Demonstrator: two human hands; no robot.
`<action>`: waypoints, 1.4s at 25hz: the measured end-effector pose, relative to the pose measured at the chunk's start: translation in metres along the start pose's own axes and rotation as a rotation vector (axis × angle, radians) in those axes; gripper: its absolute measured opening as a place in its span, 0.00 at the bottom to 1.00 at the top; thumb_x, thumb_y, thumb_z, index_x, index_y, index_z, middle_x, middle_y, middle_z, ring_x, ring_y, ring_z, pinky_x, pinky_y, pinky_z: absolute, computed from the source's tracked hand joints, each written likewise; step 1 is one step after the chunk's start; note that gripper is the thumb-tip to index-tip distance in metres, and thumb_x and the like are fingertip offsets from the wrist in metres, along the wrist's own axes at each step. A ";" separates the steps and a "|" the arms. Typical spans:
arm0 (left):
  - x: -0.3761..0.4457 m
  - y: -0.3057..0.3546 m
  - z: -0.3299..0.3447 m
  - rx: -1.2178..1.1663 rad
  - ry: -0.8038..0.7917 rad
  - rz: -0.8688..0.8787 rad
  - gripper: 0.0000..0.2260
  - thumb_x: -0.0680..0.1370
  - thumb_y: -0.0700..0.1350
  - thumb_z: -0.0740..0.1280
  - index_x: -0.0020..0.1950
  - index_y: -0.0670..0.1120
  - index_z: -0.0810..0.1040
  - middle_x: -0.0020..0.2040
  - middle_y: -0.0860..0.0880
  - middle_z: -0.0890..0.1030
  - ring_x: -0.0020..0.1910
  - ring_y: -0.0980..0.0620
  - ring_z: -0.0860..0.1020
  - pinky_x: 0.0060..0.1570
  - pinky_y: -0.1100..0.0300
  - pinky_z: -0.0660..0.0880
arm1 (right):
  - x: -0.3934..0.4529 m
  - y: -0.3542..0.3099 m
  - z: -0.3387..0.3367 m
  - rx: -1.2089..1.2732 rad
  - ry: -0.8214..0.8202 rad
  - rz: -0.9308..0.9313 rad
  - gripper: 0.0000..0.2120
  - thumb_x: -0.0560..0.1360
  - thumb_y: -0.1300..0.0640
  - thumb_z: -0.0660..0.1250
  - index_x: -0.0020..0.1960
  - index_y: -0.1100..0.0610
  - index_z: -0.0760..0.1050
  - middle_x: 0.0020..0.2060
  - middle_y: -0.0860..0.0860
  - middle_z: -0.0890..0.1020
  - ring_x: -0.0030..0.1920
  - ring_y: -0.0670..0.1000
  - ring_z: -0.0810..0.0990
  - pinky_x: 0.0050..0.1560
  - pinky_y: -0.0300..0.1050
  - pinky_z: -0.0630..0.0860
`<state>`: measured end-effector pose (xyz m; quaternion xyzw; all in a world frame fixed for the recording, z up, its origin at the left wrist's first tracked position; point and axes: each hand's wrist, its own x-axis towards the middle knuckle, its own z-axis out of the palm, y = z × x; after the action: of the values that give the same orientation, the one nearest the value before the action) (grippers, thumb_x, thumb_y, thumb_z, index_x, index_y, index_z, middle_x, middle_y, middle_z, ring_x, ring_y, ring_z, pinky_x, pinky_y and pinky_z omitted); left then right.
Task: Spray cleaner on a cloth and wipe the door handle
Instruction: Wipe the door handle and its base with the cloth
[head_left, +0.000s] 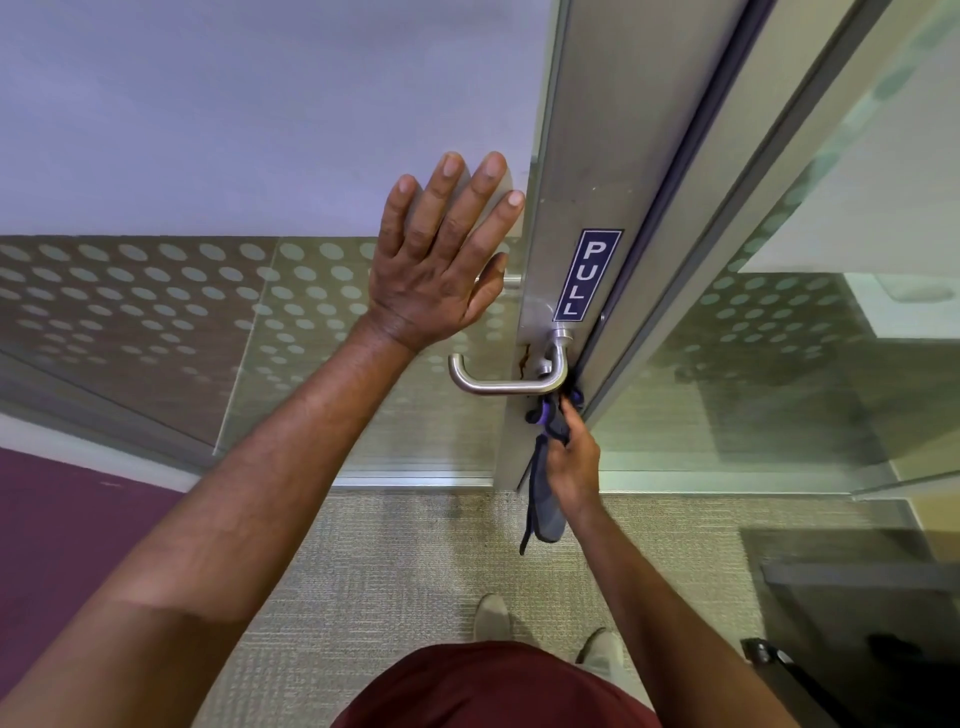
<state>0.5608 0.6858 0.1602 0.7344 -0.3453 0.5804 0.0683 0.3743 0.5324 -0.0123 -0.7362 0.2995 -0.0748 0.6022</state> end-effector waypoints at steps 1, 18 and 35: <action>-0.001 0.000 -0.001 0.003 -0.004 -0.003 0.29 0.82 0.51 0.65 0.83 0.47 0.64 0.82 0.45 0.60 0.87 0.46 0.47 0.84 0.44 0.47 | 0.000 -0.004 0.001 0.054 0.017 0.036 0.28 0.79 0.72 0.64 0.78 0.59 0.70 0.67 0.45 0.79 0.70 0.47 0.77 0.64 0.23 0.68; 0.000 0.004 -0.004 0.009 -0.018 -0.012 0.29 0.83 0.51 0.64 0.82 0.47 0.63 0.82 0.44 0.60 0.87 0.46 0.45 0.83 0.44 0.47 | 0.000 -0.031 -0.010 0.009 0.098 -0.407 0.36 0.78 0.74 0.61 0.81 0.51 0.64 0.74 0.30 0.70 0.76 0.40 0.69 0.77 0.39 0.66; 0.000 0.004 0.000 -0.003 -0.019 -0.010 0.29 0.82 0.51 0.66 0.82 0.47 0.64 0.82 0.44 0.60 0.87 0.46 0.46 0.83 0.44 0.48 | 0.001 -0.015 0.048 0.156 0.014 0.174 0.35 0.85 0.67 0.57 0.86 0.54 0.44 0.80 0.52 0.67 0.75 0.50 0.71 0.74 0.39 0.65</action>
<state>0.5585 0.6829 0.1591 0.7415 -0.3430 0.5725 0.0692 0.4034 0.5739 -0.0118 -0.6579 0.3598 -0.0507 0.6596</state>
